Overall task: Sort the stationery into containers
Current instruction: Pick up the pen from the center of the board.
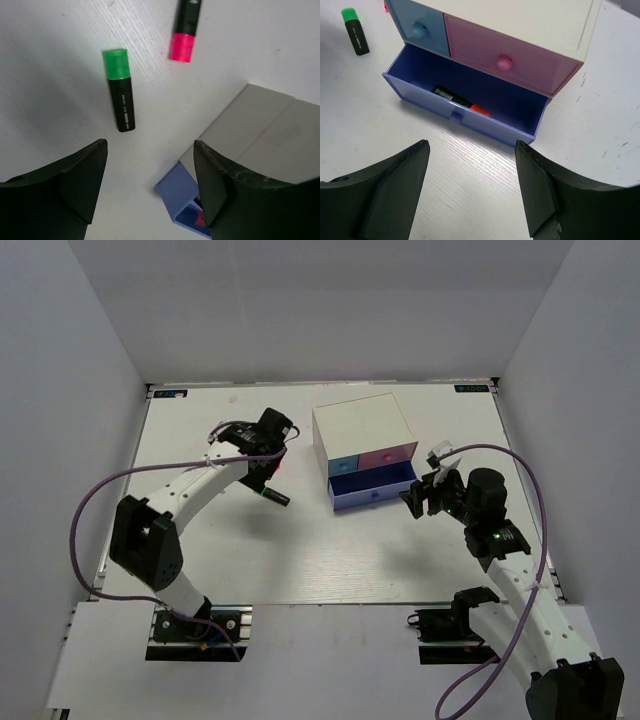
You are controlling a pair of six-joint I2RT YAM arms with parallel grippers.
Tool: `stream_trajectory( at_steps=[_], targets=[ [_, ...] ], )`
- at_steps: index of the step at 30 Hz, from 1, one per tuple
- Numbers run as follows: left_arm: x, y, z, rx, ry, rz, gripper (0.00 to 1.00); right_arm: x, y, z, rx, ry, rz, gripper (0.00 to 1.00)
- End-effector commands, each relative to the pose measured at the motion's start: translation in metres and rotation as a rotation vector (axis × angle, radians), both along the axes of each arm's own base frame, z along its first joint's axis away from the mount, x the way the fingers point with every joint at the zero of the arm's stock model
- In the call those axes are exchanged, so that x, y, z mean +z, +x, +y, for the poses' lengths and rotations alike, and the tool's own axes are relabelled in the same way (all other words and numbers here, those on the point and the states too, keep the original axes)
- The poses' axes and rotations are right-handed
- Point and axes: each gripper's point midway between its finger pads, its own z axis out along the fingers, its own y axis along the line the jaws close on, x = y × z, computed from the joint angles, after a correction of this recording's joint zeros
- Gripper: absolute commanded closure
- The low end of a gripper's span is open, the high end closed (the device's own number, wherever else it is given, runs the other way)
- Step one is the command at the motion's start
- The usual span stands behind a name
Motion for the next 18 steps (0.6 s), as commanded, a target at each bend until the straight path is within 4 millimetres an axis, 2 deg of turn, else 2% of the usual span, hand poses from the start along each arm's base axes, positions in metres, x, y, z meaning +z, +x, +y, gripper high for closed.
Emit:
stream_trajectory(
  at_steps=[1, 2, 4, 7, 8, 11, 13, 16, 18],
  targets=[
    [-0.021, -0.005, -0.004, 0.011, -0.102, 0.109, 0.21, 0.006, -0.003, -0.004, -0.006, -0.012, -0.039, 0.25],
    [-0.028, -0.003, 0.004, 0.004, -0.096, 0.141, 0.21, 0.005, -0.004, -0.004, -0.007, -0.011, -0.036, 0.25],
    [-0.043, 0.007, 0.003, -0.014, -0.116, 0.195, 0.23, 0.004, -0.006, -0.005, -0.008, -0.016, -0.036, 0.25],
    [-0.055, 0.011, 0.003, -0.054, -0.107, 0.262, 0.24, 0.004, -0.008, -0.006, -0.009, -0.012, -0.042, 0.25],
    [-0.066, 0.011, 0.005, -0.055, -0.101, 0.294, 0.26, 0.003, -0.008, -0.006, -0.009, -0.013, -0.041, 0.25],
    [-0.068, 0.018, 0.007, -0.069, -0.097, 0.285, 0.26, 0.000, -0.008, -0.005, -0.008, -0.007, -0.033, 0.25],
    [-0.076, 0.021, 0.005, -0.075, -0.086, 0.305, 0.27, -0.002, -0.007, -0.005, -0.012, -0.008, -0.031, 0.25],
    [-0.088, 0.019, 0.006, -0.081, -0.067, 0.345, 0.27, -0.003, -0.007, -0.005, -0.014, -0.005, -0.029, 0.25],
    [-0.088, 0.019, 0.006, -0.081, -0.067, 0.345, 0.28, -0.002, -0.007, -0.005, -0.015, -0.001, -0.031, 0.25]
  ],
)
